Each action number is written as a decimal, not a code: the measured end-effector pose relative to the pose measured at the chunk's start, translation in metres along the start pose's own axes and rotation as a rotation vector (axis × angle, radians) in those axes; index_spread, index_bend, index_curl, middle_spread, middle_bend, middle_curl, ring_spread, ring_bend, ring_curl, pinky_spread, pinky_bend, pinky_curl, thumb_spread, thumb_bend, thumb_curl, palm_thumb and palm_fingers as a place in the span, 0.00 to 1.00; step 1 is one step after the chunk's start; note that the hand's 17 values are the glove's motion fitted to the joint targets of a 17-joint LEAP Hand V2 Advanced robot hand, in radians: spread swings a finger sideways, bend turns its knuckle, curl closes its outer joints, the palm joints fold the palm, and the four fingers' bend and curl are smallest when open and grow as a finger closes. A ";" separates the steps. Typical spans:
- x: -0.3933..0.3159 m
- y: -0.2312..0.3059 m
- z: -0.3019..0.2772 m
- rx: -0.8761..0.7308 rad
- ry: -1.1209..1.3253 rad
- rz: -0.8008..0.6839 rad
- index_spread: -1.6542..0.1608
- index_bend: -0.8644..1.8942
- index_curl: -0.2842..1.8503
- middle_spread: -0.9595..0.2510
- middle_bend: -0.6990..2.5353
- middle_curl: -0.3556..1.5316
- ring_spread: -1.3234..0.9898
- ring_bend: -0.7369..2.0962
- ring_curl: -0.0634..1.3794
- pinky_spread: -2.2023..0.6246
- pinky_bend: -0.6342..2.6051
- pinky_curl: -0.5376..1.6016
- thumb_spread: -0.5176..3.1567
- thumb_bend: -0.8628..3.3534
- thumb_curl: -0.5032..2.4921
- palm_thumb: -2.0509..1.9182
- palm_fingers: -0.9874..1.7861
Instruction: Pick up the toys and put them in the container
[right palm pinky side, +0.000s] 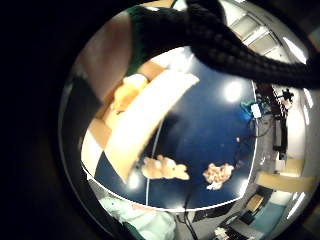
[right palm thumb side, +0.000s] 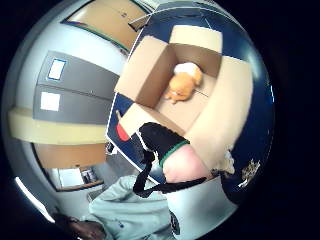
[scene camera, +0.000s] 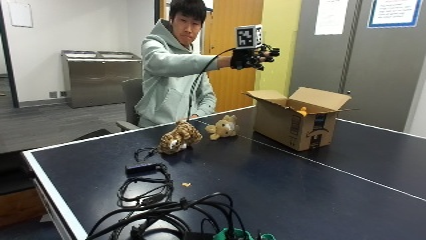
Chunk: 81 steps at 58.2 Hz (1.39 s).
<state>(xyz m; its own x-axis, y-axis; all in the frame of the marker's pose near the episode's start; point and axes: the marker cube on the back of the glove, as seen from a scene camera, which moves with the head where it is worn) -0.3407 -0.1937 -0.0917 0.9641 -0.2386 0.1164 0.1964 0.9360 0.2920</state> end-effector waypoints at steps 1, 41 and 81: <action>0.007 0.005 -0.001 -0.002 0.005 0.006 0.79 0.32 0.25 0.83 0.24 0.37 0.58 0.34 0.23 0.79 0.54 0.46 0.44 0.19 0.33 0.51 0.18; 0.306 0.233 0.106 -0.204 0.050 0.439 0.77 0.36 0.22 0.84 0.25 0.29 0.61 0.31 0.19 0.82 0.50 0.42 0.46 0.20 0.28 0.52 0.25; 0.278 0.205 0.193 -0.372 -0.045 0.356 0.75 0.43 0.31 0.63 0.39 0.36 0.45 0.60 0.36 0.68 0.51 0.43 0.46 0.26 0.35 0.68 0.73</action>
<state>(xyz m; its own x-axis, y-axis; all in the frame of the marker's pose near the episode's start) -0.0667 -0.1180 0.1842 0.9757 0.1084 0.1903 -0.0845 0.9880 -0.1296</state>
